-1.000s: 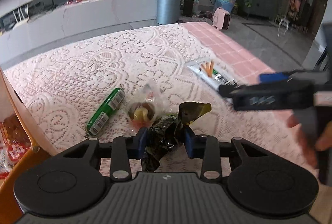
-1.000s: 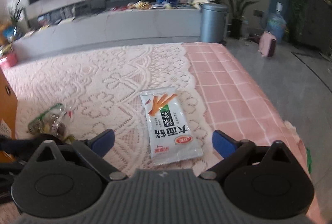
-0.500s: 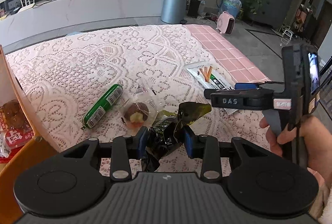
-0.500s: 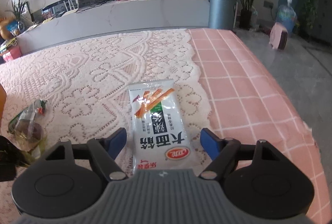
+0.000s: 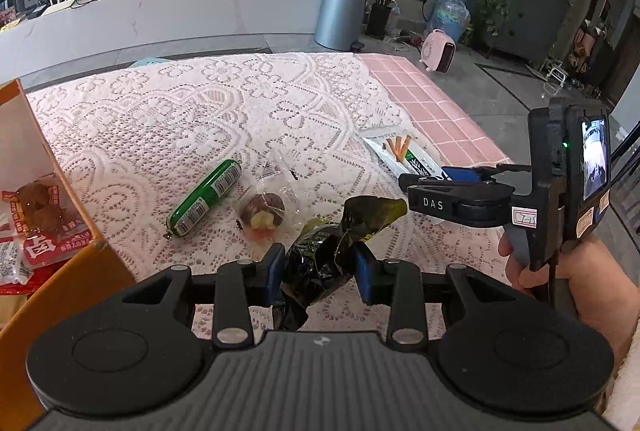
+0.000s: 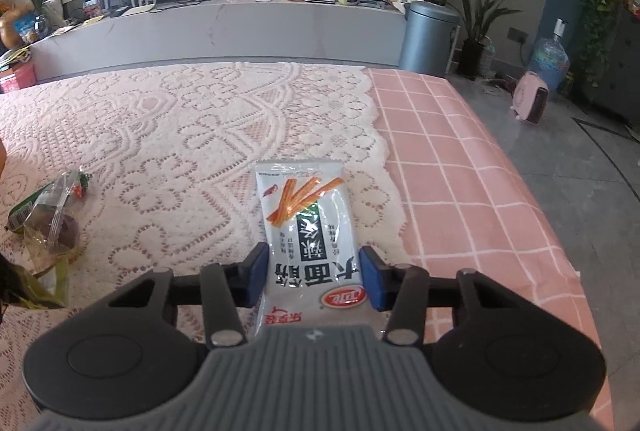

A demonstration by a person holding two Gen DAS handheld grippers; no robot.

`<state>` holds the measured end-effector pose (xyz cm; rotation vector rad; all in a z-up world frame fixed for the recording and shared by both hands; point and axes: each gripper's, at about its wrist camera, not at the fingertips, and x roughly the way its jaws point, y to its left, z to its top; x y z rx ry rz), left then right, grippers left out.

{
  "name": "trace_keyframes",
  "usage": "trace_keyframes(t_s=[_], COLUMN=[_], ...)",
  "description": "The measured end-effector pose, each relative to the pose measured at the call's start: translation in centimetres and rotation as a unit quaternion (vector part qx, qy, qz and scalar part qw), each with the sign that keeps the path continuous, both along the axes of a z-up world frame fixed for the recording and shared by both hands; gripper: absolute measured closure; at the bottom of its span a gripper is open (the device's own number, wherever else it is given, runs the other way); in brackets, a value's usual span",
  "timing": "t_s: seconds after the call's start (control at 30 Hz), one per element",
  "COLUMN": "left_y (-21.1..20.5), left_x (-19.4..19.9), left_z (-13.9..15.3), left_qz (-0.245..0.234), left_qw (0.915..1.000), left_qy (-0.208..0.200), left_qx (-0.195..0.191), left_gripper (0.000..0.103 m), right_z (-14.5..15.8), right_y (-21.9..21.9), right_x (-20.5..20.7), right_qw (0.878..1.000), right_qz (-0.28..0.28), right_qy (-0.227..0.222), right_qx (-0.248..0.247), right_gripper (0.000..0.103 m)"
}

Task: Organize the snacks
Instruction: 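Grasp the dark wrapped snack with the left tool while the right tool grasps the white breadstick packet, then carry both snacks into the orange box and open both tools to release them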

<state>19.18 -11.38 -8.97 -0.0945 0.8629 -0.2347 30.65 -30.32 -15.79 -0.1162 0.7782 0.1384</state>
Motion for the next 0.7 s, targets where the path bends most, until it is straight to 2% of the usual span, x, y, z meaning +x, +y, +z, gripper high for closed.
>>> trace_keyframes(t_s=[0.43, 0.7], left_y=[0.4, 2.8], left_x=[-2.4, -4.5], left_z=[2.8, 5.6], left_qz=[-0.003, 0.022], left_qw=[0.9994, 0.9975], left_qy=[-0.033, -0.067], left_qx=[-0.008, -0.009], left_gripper=[0.062, 0.063], right_z=[3.5, 7.5], right_y=[0.0, 2.1], right_x=[-4.4, -9.4], right_qw=[0.999, 0.993], right_qz=[-0.019, -0.011], right_qy=[-0.024, -0.059], right_qx=[0.043, 0.104], right_gripper=[0.058, 0.058])
